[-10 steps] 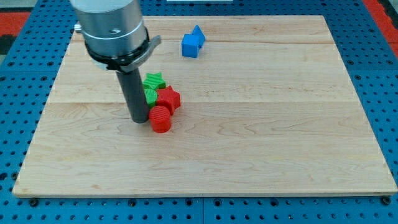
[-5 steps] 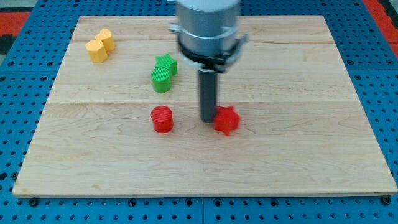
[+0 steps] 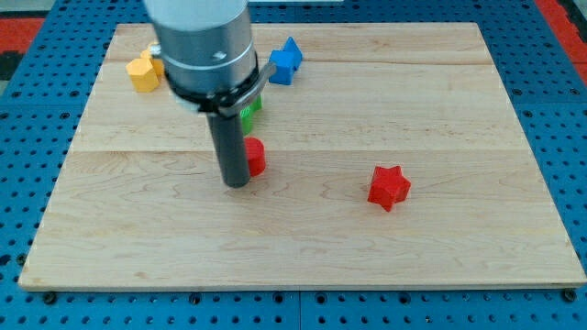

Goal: Move the red blocks diagonally bottom right to the green blocks

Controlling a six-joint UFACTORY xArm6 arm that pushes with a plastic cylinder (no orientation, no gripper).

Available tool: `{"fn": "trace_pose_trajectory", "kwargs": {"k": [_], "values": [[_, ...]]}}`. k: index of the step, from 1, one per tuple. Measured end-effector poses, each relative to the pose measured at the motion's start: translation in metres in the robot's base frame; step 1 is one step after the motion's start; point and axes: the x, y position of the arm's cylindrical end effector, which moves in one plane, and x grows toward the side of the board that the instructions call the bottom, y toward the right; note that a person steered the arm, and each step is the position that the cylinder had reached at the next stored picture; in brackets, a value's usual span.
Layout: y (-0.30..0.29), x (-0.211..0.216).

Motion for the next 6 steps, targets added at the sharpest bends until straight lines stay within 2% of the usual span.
{"fn": "trace_pose_trajectory", "kwargs": {"k": [1,2,3,4,5,6], "values": [[-0.042,-0.017],[-0.004,-0.033],[0.081,-0.033],[0.068,-0.06],[0.079,-0.07],[0.14,-0.031]]}}
